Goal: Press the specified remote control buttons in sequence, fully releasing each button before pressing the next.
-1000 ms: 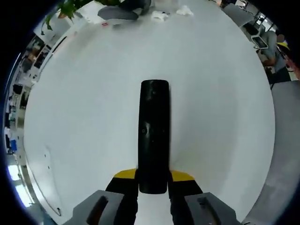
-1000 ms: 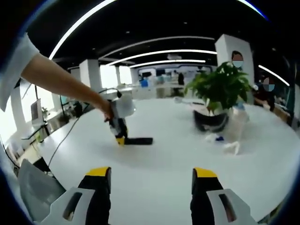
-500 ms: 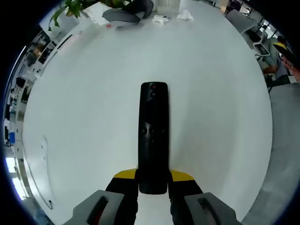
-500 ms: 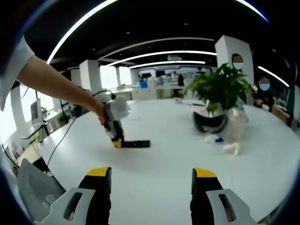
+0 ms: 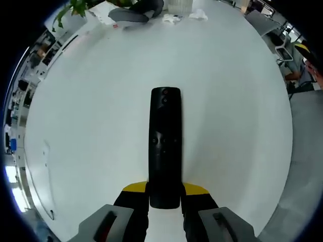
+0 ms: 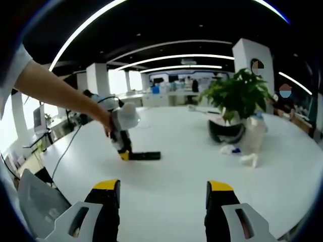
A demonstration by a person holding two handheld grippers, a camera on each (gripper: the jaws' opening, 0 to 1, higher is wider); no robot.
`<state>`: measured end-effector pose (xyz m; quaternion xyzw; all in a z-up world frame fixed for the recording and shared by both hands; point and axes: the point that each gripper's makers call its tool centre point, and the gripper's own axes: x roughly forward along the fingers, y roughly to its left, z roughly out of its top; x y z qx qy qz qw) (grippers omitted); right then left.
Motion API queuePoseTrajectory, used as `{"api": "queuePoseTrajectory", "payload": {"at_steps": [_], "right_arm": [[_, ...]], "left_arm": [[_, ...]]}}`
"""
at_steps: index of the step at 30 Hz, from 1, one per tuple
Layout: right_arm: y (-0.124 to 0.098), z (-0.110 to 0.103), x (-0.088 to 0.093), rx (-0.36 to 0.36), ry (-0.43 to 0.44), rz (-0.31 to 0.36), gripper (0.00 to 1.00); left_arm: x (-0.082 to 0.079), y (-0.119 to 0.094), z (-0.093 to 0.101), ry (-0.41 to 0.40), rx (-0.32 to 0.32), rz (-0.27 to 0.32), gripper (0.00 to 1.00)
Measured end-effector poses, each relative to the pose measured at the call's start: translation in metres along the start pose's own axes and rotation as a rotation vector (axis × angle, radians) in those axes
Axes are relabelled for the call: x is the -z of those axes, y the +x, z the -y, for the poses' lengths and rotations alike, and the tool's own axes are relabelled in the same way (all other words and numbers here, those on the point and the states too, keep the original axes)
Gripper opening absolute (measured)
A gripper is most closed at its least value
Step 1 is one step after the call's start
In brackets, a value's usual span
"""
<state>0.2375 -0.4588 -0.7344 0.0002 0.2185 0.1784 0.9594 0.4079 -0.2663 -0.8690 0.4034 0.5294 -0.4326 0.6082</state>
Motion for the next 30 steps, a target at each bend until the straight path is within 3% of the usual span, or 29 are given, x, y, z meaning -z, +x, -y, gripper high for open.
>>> {"api": "queuePoseTrajectory", "payload": {"at_steps": [30], "right_arm": [[0.001,-0.002,0.004,-0.010,-0.022,-0.021,0.65]], "left_arm": [[0.006,-0.002,0.020,-0.009,0.003,-0.002,0.23]]}}
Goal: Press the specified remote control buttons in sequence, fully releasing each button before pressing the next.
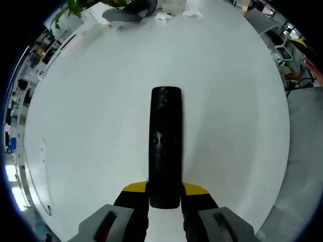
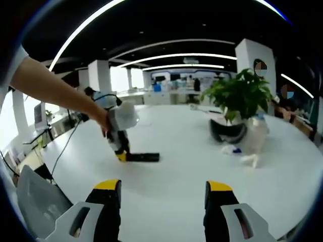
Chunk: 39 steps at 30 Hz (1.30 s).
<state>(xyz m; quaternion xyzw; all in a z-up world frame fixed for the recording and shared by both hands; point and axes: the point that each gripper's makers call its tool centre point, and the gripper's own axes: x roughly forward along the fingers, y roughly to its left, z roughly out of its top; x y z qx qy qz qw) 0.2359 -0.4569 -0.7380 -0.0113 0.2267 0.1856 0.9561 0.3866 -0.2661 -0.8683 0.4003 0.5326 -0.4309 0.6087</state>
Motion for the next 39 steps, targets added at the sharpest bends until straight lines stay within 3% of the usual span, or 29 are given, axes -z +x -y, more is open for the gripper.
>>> {"api": "queuePoseTrajectory", "payload": {"at_steps": [35,39], "right_arm": [[0.001,-0.003,0.005,-0.010,-0.013,-0.028,0.59],[0.001,-0.002,0.005,-0.013,-0.004,-0.025,0.58]], "left_arm": [[0.005,0.000,0.017,0.011,-0.004,-0.027,0.23],[0.006,-0.001,0.019,0.003,0.004,-0.001,0.23]]}}
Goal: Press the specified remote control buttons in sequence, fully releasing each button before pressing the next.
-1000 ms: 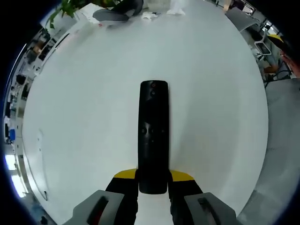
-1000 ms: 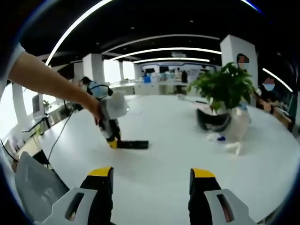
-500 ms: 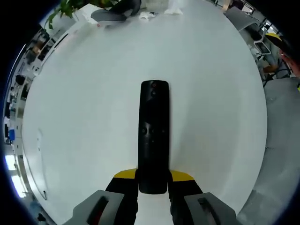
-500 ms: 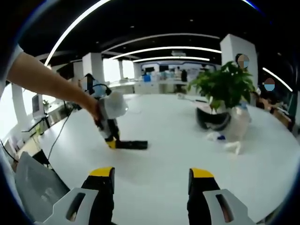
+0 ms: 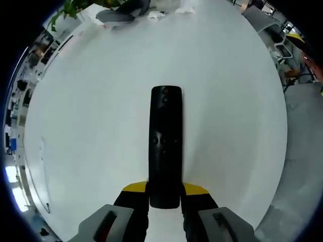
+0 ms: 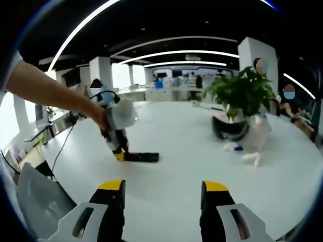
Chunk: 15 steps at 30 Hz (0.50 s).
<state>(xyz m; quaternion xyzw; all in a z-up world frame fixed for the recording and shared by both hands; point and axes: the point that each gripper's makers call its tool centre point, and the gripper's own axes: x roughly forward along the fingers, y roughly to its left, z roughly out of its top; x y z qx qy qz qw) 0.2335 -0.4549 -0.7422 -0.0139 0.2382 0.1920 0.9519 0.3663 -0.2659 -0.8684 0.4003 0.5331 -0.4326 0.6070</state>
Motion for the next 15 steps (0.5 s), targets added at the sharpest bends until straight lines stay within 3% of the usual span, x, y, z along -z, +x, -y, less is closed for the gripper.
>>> {"api": "queuePoseTrajectory", "payload": {"at_steps": [9,15], "right_arm": [[0.000,-0.001,0.001,-0.007,0.008,-0.006,0.56],[0.000,-0.002,0.002,-0.011,0.006,-0.011,0.55]], "left_arm": [[0.003,-0.001,0.012,0.003,-0.002,0.034,0.23],[0.004,-0.001,0.016,0.003,-0.003,0.025,0.23]]}}
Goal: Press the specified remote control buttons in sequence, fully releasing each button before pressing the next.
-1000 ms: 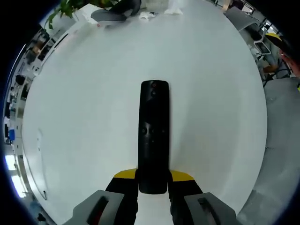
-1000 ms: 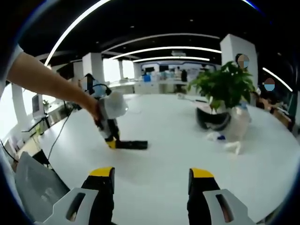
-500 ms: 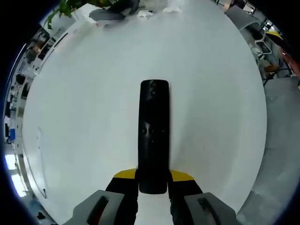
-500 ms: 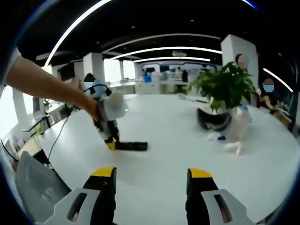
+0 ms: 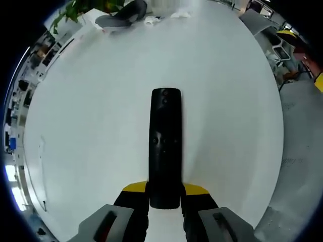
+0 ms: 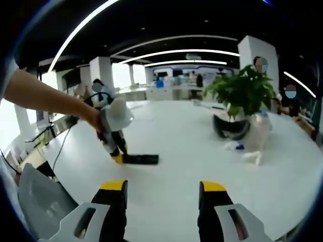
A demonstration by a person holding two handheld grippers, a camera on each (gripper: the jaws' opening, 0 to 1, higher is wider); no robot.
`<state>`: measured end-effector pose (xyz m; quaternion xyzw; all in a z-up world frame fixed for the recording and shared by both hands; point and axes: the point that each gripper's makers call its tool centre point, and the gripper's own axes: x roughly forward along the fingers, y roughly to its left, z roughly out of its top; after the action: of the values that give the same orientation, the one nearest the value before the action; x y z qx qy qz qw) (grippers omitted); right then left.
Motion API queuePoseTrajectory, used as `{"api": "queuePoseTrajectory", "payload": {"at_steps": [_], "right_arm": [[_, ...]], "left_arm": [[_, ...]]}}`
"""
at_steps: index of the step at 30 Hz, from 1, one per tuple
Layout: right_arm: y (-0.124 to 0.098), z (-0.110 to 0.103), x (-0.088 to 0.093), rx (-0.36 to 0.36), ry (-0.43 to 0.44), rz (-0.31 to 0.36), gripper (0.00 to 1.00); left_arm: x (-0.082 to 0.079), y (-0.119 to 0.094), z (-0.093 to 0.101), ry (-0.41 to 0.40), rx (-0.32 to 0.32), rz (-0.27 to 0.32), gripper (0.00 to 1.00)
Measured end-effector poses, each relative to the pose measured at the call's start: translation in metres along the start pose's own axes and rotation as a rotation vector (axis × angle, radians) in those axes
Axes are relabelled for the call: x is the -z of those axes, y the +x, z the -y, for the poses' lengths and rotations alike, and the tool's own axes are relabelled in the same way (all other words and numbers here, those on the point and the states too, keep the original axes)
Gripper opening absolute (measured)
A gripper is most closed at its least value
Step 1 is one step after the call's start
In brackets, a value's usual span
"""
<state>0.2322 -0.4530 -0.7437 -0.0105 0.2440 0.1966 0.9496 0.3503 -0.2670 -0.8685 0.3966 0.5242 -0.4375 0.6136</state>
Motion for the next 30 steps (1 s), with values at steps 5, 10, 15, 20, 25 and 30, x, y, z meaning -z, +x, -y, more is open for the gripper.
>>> {"api": "queuePoseTrajectory", "payload": {"at_steps": [5,10,15,20,25,30], "right_arm": [[0.001,-0.002,0.001,-0.010,-0.003,-0.006,0.54],[0.000,-0.002,0.000,-0.013,0.004,-0.002,0.54],[0.000,-0.002,0.000,-0.014,0.002,-0.003,0.54],[0.001,-0.003,0.002,-0.018,-0.002,-0.013,0.53],[0.001,-0.005,0.003,-0.026,-0.013,-0.018,0.52],[0.001,-0.005,0.003,-0.027,-0.017,-0.018,0.50]], "left_arm": [[0.001,0.000,0.004,0.008,-0.001,-0.010,0.23],[0.002,-0.001,0.007,0.010,0.000,-0.012,0.23],[0.002,-0.001,0.011,0.001,-0.002,-0.007,0.23],[0.003,-0.002,0.013,-0.016,0.000,0.009,0.23],[0.003,-0.001,0.016,-0.023,-0.001,0.014,0.23],[0.003,-0.001,0.019,-0.022,-0.001,0.004,0.23]]}}
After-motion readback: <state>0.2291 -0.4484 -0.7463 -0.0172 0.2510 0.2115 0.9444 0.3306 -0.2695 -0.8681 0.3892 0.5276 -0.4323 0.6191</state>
